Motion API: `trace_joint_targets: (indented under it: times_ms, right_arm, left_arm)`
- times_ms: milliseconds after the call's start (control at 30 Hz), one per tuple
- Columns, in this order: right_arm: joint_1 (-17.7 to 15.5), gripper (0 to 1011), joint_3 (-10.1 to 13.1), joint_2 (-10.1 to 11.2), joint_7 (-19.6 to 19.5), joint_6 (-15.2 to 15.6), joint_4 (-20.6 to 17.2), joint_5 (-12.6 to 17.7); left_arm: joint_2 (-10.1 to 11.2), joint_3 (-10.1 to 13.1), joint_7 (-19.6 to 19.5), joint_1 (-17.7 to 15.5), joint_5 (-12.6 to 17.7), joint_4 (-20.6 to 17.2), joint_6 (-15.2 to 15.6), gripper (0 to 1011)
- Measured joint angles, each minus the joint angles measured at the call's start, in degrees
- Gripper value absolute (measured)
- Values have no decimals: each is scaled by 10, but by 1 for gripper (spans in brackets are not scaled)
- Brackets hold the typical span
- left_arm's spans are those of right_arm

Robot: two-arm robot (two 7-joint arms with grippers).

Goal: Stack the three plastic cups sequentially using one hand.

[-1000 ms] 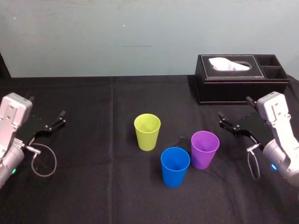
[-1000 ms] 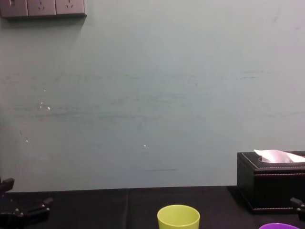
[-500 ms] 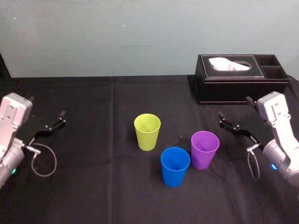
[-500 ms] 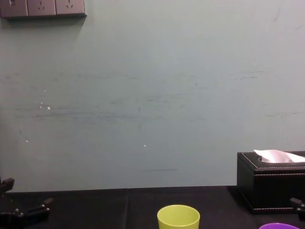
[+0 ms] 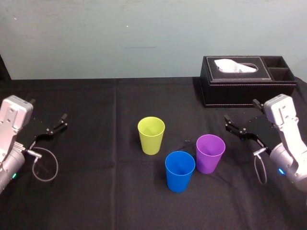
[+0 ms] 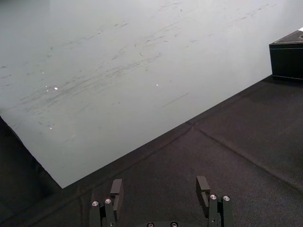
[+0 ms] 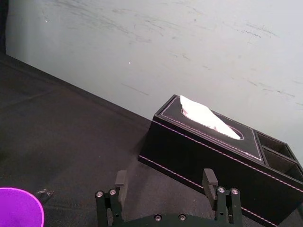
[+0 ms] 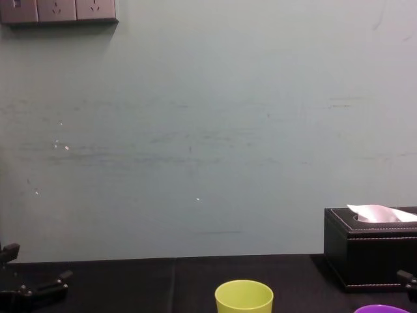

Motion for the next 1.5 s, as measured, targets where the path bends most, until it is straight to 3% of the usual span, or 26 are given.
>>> trace_joint_targets:
  times_ms: [500,733,1067,1500]
  right_arm:
    - [0,1004,0,0,0,0,0,0]
    - [-10,1004,17,3,26,0,-12,13]
    - [-41,1004,52,25,64,14,-59,46]
    - [-116,1004,122,71,111,13,-138,96]
  left_arm:
    - [0,0,0,0,0,0,0,1010]
    - [0,0,0,0,0,0,0,1010]
    - [0,0,0,0,0,0,0,1010]
    - [0,0,0,0,0,0,0,1010]
